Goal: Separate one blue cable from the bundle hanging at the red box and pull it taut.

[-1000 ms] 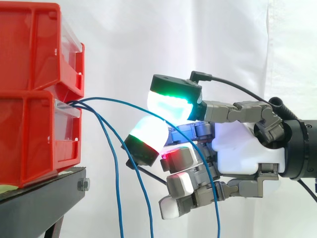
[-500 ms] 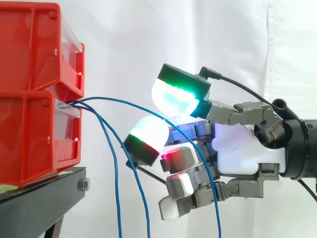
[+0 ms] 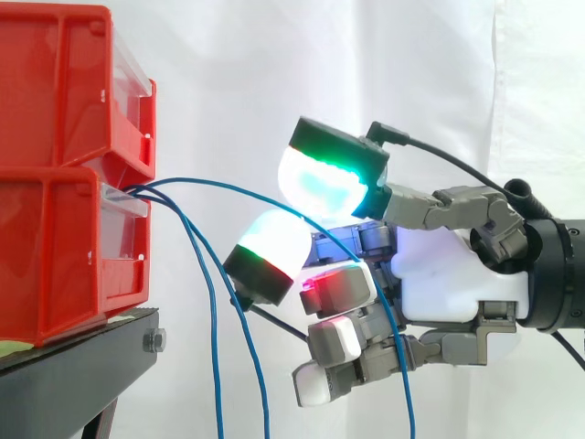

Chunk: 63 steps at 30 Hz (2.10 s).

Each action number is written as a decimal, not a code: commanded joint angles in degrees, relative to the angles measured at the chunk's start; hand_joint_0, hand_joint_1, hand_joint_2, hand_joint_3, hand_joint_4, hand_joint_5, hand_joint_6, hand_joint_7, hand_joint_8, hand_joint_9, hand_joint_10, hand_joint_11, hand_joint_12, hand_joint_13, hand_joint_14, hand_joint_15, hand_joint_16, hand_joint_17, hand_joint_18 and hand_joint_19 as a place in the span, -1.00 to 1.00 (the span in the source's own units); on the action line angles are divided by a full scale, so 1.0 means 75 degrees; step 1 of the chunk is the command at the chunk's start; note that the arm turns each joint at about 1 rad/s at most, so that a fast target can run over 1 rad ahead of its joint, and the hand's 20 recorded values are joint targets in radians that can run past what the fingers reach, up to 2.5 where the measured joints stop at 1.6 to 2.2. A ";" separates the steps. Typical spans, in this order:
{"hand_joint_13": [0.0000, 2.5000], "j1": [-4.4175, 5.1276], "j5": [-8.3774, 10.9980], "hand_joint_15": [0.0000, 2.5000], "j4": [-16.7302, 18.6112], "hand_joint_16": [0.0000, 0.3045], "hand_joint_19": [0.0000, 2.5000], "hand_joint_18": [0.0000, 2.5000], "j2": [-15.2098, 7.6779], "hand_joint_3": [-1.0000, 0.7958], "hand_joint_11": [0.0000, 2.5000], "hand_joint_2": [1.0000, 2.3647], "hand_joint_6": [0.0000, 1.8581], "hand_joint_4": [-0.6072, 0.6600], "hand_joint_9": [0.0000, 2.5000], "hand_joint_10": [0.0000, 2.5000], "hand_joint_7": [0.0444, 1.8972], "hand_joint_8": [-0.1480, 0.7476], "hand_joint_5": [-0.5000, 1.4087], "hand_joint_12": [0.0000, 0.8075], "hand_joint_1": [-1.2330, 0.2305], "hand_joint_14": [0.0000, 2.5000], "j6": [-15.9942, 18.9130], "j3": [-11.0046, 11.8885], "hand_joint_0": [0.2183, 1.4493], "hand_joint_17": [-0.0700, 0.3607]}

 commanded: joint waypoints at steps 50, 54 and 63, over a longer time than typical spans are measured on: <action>-0.18 0.0116 0.0095 -0.40 -0.0034 -0.70 -0.54 -0.46 -0.0009 -0.17 -0.01 -0.97 0.03 -0.22 -0.10 -0.98 0.16 -0.04 -0.71 -0.12 -0.24 -0.98 -0.0348 -0.0013 -0.17 -0.20; -0.18 0.0116 0.0095 -0.41 -0.0034 -0.70 -0.53 -0.46 -0.0009 -0.17 -0.01 -0.97 0.03 -0.22 -0.10 -0.98 0.16 -0.04 -0.71 -0.12 -0.24 -0.98 -0.0348 -0.0013 -0.17 -0.20; -0.18 0.0116 0.0095 -0.40 -0.0034 -0.70 -0.53 -0.47 -0.0009 -0.17 0.00 -0.97 0.03 -0.21 -0.10 -0.98 0.16 -0.03 -0.71 -0.12 -0.24 -0.98 -0.0348 -0.0013 -0.18 -0.20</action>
